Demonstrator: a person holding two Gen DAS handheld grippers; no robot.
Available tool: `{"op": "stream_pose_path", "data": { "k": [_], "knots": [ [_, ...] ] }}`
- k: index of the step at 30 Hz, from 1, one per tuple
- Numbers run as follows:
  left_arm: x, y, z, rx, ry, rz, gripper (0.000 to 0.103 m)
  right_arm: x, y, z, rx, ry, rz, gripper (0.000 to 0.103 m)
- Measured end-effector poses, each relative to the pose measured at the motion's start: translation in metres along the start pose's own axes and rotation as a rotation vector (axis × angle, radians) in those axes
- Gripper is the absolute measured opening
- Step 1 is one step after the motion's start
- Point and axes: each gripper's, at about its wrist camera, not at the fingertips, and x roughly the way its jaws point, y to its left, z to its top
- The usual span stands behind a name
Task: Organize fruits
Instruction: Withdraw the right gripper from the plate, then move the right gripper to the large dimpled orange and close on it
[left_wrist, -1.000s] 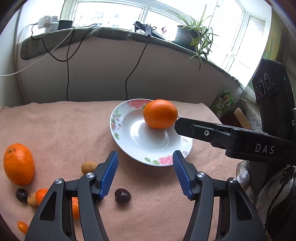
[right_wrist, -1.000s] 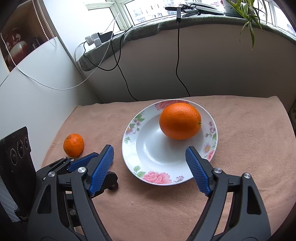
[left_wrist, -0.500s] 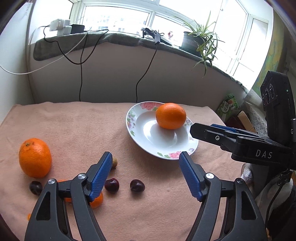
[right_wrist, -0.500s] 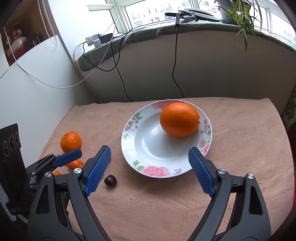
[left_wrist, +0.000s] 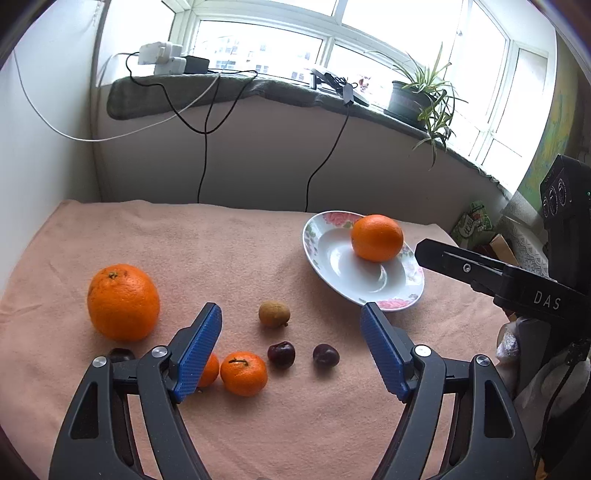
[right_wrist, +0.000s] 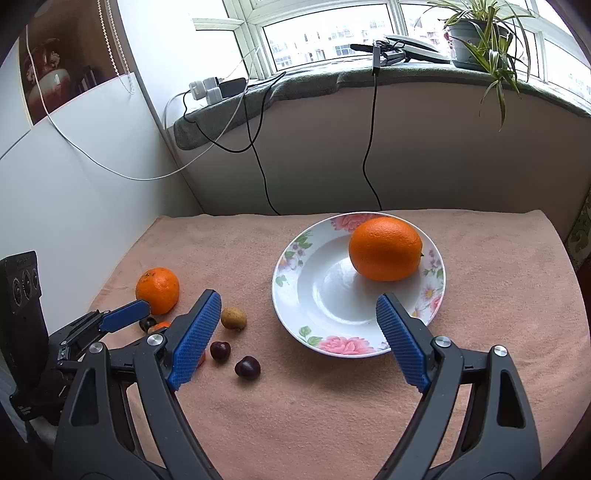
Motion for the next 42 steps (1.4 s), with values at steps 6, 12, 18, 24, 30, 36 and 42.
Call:
{"op": "stream_pose_path", "data": {
  "k": [6, 12, 18, 24, 30, 36, 42],
  "knots": [
    [-0.009, 0.031, -0.007, -0.025, 0.008, 0.071, 0.078, 0.003, 0.012, 0.002, -0.001, -0.034, 0.028, 0.088],
    [-0.013, 0.062, -0.012, -0.059, 0.021, 0.138, 0.078, 0.016, 0.031, 0.005, -0.048, -0.012, 0.025, 0.088],
    [-0.013, 0.087, -0.017, -0.090, 0.037, 0.186, 0.078, 0.035, 0.051, 0.004, -0.101, 0.037, 0.027, 0.088],
    [-0.014, 0.108, -0.020, -0.122, 0.043, 0.210, 0.078, 0.052, 0.070, 0.003, -0.131, 0.071, 0.025, 0.088],
    [-0.014, 0.124, -0.020, -0.143, 0.047, 0.216, 0.078, 0.069, 0.085, 0.003, -0.151, 0.119, 0.031, 0.088],
    [-0.011, 0.135, -0.020, -0.171, 0.055, 0.197, 0.078, 0.086, 0.099, 0.004, -0.140, 0.165, 0.075, 0.088],
    [-0.007, 0.138, -0.018, -0.187, 0.056, 0.162, 0.078, 0.103, 0.114, 0.006, -0.138, 0.201, 0.128, 0.088]
  ]
}}
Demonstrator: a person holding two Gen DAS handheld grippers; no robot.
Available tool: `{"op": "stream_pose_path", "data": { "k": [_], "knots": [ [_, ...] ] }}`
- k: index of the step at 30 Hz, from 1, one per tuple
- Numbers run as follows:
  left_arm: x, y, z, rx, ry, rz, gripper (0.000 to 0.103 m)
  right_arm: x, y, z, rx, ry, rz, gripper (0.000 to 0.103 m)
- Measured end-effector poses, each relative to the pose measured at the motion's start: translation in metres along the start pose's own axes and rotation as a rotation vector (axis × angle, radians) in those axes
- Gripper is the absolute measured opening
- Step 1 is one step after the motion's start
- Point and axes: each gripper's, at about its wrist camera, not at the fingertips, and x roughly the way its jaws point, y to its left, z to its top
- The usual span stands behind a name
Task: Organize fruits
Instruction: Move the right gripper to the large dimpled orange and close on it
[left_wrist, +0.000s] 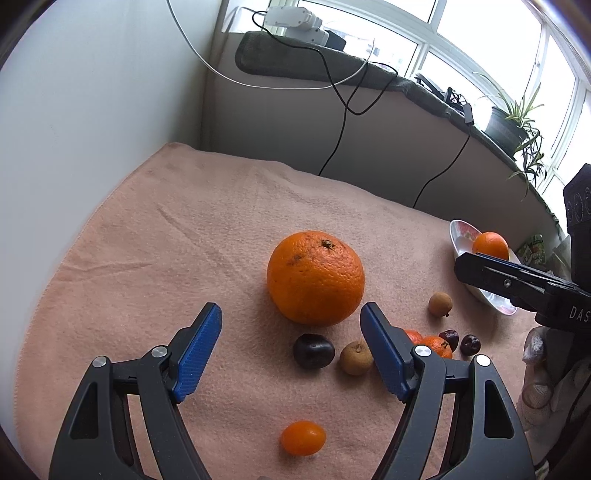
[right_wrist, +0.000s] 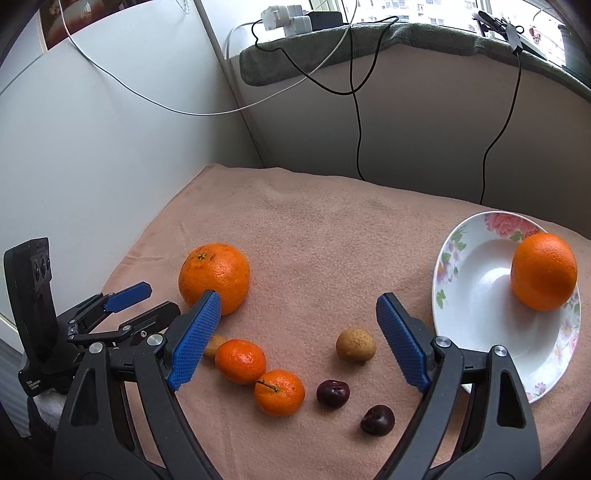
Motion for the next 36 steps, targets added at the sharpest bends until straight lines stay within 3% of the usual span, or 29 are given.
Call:
{"op": "stream_pose_path", "data": {
  "k": [18, 36],
  "knots": [
    [0.022, -0.005, 0.005, -0.015, 0.040, -0.075, 0.075, 0.061, 0.028, 0.013, -0.010, 0.125, 0.147, 0.088],
    [0.038, -0.006, 0.010, -0.024, 0.069, -0.122, 0.067, 0.097, 0.050, 0.019, -0.035, 0.180, 0.191, 0.088]
  ]
}}
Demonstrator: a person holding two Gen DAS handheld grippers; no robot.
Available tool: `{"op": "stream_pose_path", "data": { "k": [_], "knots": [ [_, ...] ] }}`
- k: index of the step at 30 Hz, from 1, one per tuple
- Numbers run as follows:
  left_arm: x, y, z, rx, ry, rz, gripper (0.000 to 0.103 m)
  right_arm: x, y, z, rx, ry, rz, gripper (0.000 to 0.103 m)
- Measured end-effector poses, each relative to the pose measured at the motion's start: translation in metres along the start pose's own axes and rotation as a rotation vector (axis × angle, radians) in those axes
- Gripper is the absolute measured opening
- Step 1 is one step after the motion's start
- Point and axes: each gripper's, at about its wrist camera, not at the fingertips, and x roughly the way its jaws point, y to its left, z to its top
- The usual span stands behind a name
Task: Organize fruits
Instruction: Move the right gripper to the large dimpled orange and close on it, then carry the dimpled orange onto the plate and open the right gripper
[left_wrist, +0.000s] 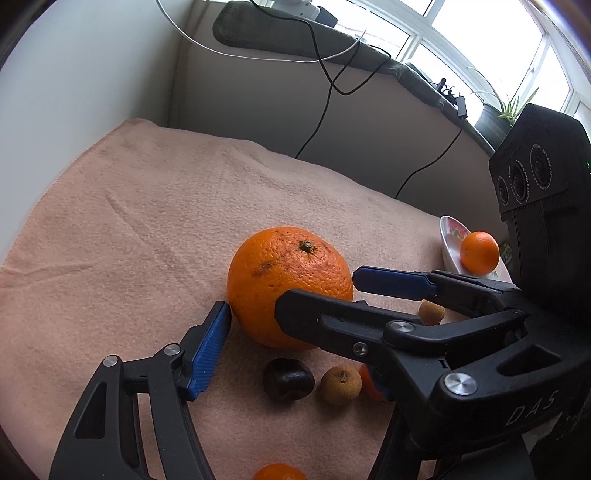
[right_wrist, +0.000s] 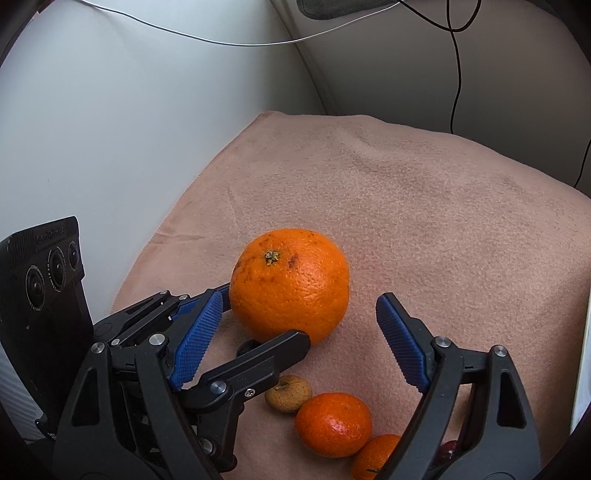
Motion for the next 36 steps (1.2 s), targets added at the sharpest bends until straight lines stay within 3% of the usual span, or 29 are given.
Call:
{"op": "stream_pose_path", "data": {
  "k": [8, 36],
  "knots": [
    [0.000, 0.000, 0.001, 0.011, -0.001, -0.003, 0.066, 0.012, 0.005, 0.005, -0.007, 0.028, 0.014, 0.075],
    [-0.013, -0.021, -0.001, 0.058, -0.026, 0.005, 0.066, -0.012, 0.006, -0.006, -0.014, -0.022, -0.009, 0.073]
  ]
}}
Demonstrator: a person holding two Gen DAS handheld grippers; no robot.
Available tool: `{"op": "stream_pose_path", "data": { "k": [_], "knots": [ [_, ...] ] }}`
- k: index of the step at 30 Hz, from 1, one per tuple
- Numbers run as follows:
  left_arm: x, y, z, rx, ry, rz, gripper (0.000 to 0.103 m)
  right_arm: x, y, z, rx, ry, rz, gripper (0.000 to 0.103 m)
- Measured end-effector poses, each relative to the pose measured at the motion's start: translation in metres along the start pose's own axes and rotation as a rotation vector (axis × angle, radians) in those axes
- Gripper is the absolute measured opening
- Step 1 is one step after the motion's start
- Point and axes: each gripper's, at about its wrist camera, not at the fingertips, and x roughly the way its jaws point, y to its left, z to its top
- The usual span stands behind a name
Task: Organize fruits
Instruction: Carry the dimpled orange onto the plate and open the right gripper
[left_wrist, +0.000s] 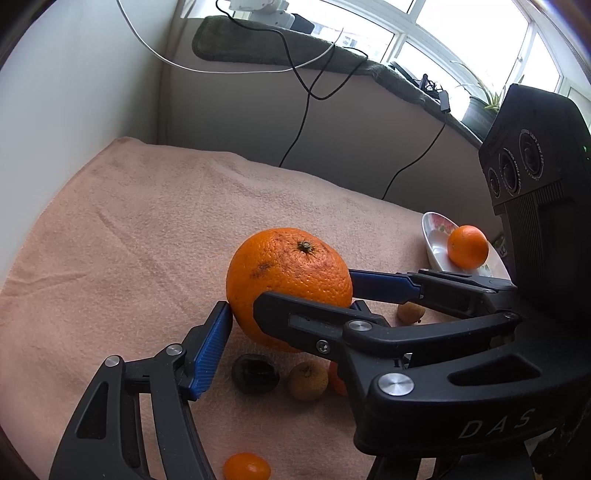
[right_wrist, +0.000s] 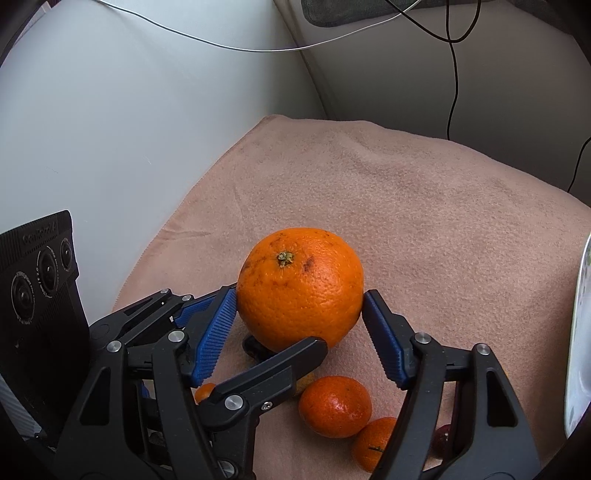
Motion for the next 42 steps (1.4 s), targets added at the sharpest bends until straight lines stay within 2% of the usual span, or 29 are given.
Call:
{"op": "stream_pose_path", "data": {
  "k": [14, 42],
  "knots": [
    [-0.001, -0.035, 0.002, 0.057, -0.014, -0.019, 0.065, -0.033, -0.020, -0.011, 0.038, -0.055, -0.009, 0.073],
    [0.035, -0.138, 0.012, 0.192, 0.015, -0.125, 0.065, -0.122, -0.109, -0.049, 0.179, -0.152, -0.086, 0.073]
  ]
}}
